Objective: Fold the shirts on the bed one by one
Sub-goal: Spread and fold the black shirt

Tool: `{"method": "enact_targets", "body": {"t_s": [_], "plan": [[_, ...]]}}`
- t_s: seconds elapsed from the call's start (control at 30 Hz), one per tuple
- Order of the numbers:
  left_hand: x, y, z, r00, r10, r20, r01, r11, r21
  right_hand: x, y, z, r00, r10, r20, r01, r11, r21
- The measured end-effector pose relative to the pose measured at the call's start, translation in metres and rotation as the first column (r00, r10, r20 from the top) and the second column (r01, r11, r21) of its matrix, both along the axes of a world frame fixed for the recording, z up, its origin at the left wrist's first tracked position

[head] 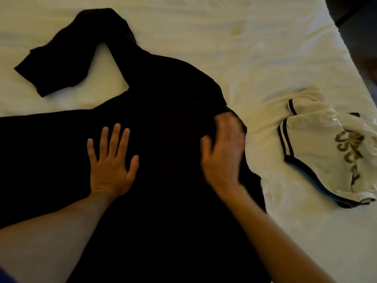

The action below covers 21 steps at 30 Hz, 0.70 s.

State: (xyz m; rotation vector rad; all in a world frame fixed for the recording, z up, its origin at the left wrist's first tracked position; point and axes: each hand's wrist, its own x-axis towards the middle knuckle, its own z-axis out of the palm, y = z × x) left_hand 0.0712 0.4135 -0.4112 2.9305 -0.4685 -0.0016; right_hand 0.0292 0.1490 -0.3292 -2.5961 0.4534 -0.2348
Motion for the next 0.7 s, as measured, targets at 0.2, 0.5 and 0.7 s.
{"method": "enact_targets", "body": {"t_s": [0.2,0.5,0.7], "plan": [[-0.001,0.0,0.0,1.0,0.01,-0.01,-0.011,0.999,-0.038,-0.086,-0.023,-0.026,0.904,-0.082,-0.42,-0.027,0.969,-0.247],[-0.001,0.0,0.003,0.999,0.005,-0.046,-0.007,0.998,-0.06,-0.13,-0.015,-0.006,0.799,-0.476,-0.369,0.452,0.878,-0.153],[-0.006,-0.007,0.026,0.991,0.071,-0.114,-0.058,0.992,0.112,-0.154,-0.046,0.008,0.748,-0.525,-0.406,0.596,0.8,0.065]]}}
